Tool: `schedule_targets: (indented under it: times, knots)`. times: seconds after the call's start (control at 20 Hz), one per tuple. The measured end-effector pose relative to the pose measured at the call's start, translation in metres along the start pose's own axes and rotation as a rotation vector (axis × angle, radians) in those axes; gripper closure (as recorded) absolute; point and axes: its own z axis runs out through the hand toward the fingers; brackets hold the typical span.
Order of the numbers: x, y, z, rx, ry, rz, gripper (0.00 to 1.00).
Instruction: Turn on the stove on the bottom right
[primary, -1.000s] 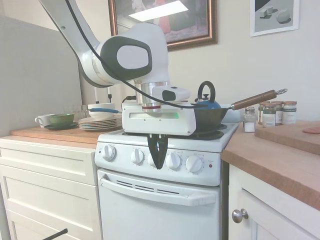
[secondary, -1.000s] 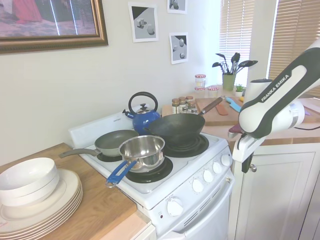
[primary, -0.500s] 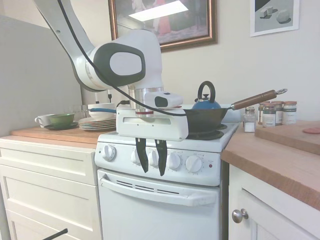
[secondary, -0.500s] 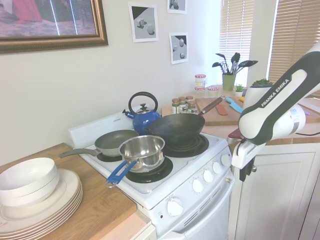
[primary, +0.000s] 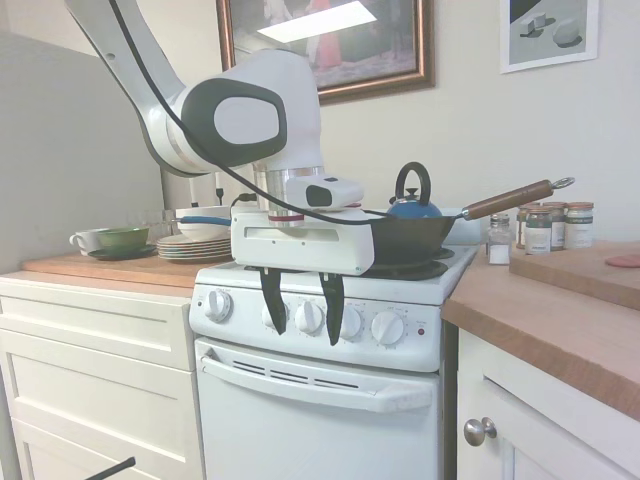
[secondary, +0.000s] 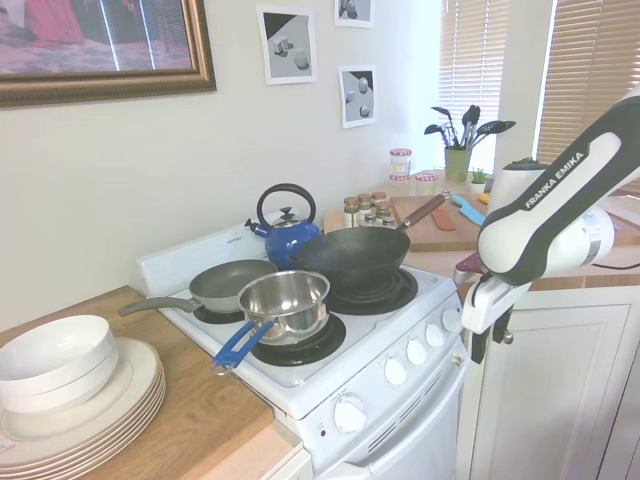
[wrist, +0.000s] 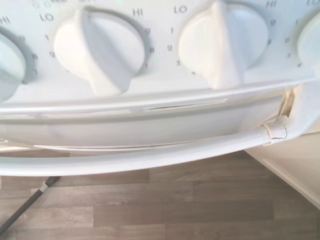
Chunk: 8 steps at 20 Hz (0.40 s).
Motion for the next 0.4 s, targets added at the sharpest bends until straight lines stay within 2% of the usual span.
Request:
schedule_targets:
  times: [0.4]
  knots:
    - [-0.0007,-0.0004,-0.0009,0.01,-0.008,0.008,0.0]
